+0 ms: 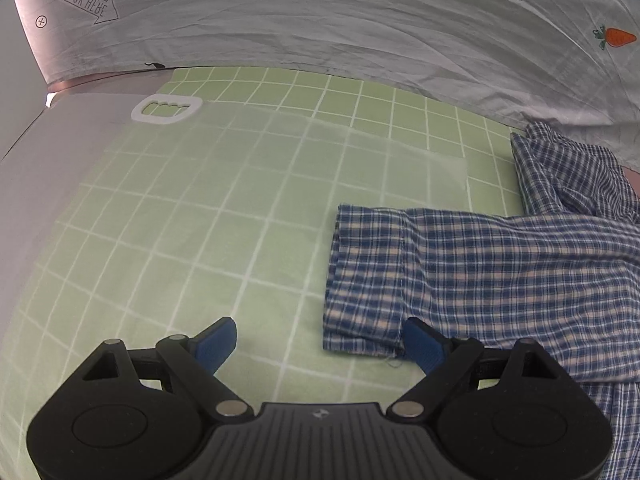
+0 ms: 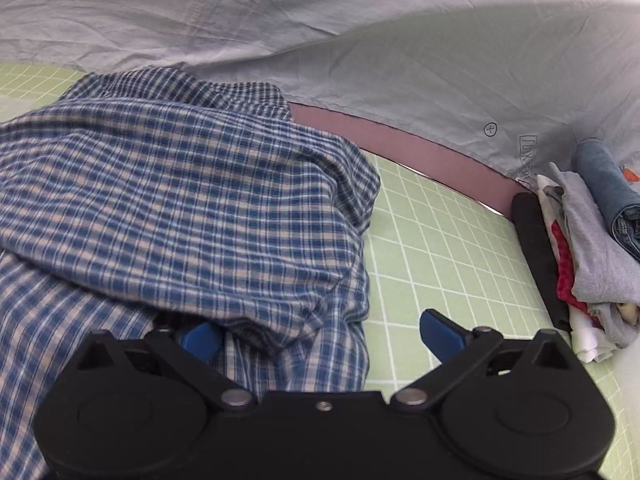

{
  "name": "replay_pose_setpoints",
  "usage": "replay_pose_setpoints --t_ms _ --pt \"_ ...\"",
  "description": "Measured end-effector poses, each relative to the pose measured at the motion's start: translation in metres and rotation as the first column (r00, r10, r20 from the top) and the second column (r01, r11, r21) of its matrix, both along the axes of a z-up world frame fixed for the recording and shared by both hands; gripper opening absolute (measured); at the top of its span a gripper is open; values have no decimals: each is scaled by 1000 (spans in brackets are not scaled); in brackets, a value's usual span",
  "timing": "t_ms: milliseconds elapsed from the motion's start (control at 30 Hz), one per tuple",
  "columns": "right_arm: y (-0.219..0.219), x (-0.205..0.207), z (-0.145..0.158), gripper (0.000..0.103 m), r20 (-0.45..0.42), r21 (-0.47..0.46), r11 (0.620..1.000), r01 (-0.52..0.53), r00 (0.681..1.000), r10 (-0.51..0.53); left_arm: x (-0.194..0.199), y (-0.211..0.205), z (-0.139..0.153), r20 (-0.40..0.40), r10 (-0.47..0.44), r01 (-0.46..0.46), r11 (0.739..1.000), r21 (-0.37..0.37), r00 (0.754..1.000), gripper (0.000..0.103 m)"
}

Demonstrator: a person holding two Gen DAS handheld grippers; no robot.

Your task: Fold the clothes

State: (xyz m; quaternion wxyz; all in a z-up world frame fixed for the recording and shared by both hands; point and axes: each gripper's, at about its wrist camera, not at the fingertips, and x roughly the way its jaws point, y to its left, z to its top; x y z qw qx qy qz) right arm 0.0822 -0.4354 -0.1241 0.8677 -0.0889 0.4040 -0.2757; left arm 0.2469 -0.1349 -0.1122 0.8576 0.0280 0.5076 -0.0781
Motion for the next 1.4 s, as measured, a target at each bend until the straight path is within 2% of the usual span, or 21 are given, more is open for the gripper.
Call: replay_pose_setpoints --t_ms 100,267,367,433,467,500,700,800,900,1067,1233,1400 --pt "-12 -3 15 103 115 78 996 46 992 -55 4 -2 -3 6 -3 3 1000 -13 1000 88" --pt "-31 -12 41 103 284 261 962 79 946 -154 5 -8 -9 19 -8 9 999 -31 1000 73" --pt "-32 -10 44 103 293 295 953 72 942 -162 3 -14 -6 50 -49 51 998 -41 998 48" --pt "-30 -9 45 103 299 309 949 62 941 -159 4 -16 -4 57 -65 68 996 -59 996 23" --pt "-29 -8 46 103 303 315 947 58 940 -158 4 -17 -3 64 -67 71 995 -63 996 15" --pt "-27 -8 47 103 308 320 946 53 938 -157 5 -17 -1 72 -67 72 995 -63 995 11" --pt "-23 -1 42 103 283 337 941 19 952 -120 10 4 23 164 26 -14 997 -77 986 10" --pt "-19 7 28 103 198 348 938 7 977 -81 15 11 12 131 42 -32 997 -75 991 11" --pt "-19 4 20 103 143 389 921 11 987 -72 14 14 1 99 52 -45 996 -76 994 11" --pt "-28 -23 24 103 145 418 908 17 986 -85 11 12 -4 108 47 -41 997 -58 993 11" --pt "-53 -56 32 103 210 499 866 23 967 -146 13 12 -5 103 56 -50 997 -61 993 13" --pt "-84 -60 24 103 251 617 786 42 936 -248 14 15 -6 97 74 -67 995 -74 992 19"
